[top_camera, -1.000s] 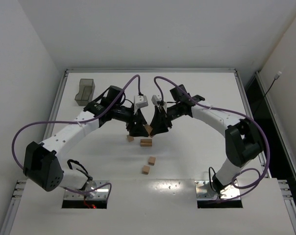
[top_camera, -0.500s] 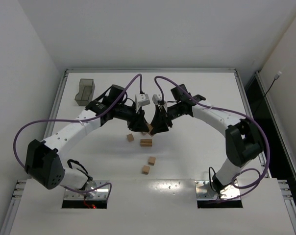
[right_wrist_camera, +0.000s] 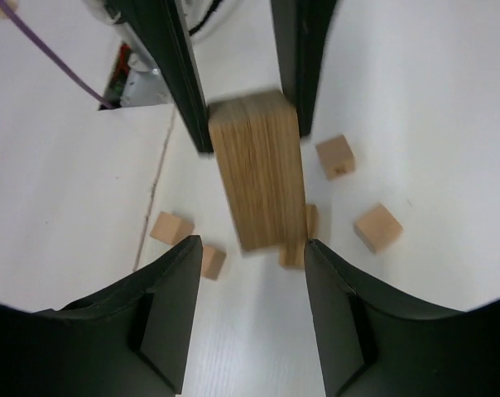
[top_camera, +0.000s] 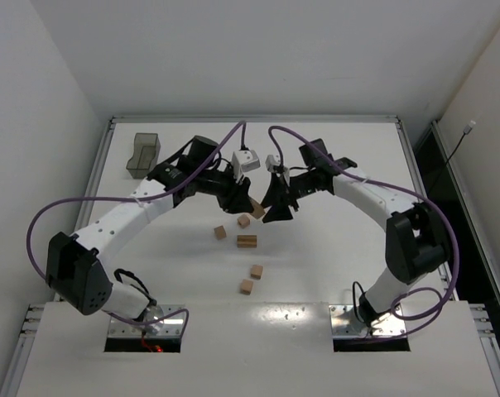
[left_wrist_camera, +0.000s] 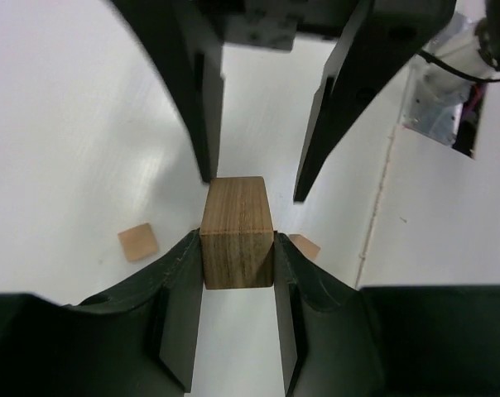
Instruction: Build the wood block tower
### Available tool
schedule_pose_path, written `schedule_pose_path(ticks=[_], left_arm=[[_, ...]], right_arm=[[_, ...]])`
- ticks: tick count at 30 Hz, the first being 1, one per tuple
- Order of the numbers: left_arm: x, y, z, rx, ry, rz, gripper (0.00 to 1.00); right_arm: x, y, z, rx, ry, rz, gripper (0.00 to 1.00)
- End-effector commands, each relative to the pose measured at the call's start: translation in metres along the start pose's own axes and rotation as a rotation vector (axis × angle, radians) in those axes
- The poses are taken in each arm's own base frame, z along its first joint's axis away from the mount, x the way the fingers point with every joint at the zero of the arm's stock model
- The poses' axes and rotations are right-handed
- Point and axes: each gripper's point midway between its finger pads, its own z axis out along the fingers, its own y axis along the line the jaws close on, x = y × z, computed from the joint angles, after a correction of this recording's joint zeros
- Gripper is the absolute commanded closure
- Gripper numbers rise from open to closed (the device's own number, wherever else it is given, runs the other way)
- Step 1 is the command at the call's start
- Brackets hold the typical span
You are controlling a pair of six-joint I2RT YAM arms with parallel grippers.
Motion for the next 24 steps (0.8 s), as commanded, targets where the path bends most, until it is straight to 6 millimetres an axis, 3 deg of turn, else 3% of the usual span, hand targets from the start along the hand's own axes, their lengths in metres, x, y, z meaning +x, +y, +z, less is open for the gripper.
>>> schedule_pose_path(ticks=[1, 3, 9, 13, 18, 20, 24], left_arm=[[-0.019, 0.018, -0.006, -0.118, -0.015, 0.044, 1.00], [-0.015, 0.025, -0.001, -0.170, 0.013, 0.048, 1.00], [0.006, 0.048, 0.022, -0.298, 0.115, 0.053, 1.00], [0.013, 0.081, 0.024, -0.491, 0.155, 0.079, 1.00], [0.029, 0.105, 0.034, -0.623, 0.226, 0.064, 1.00], [0.027, 0.112, 0.034, -0.679, 0.219, 0.070, 1.00], [0.036, 0.117, 0.042, -0.714, 0.264, 0.080, 1.00]], right_arm=[[-0.009, 0.001, -0.034, 0.084, -0.013, -0.002, 0.51], [-0.003, -0.009, -0.053, 0.163, 0.013, 0.030, 0.51], [0.022, -0.009, -0.086, 0.308, 0.100, 0.043, 0.51], [0.027, -0.011, -0.107, 0.434, 0.123, 0.004, 0.51], [0.026, -0.009, -0.115, 0.484, 0.105, -0.002, 0.51], [0.028, -0.007, -0.118, 0.494, 0.101, 0.012, 0.51], [0.034, -0.004, -0.116, 0.490, 0.103, 0.023, 0.51]])
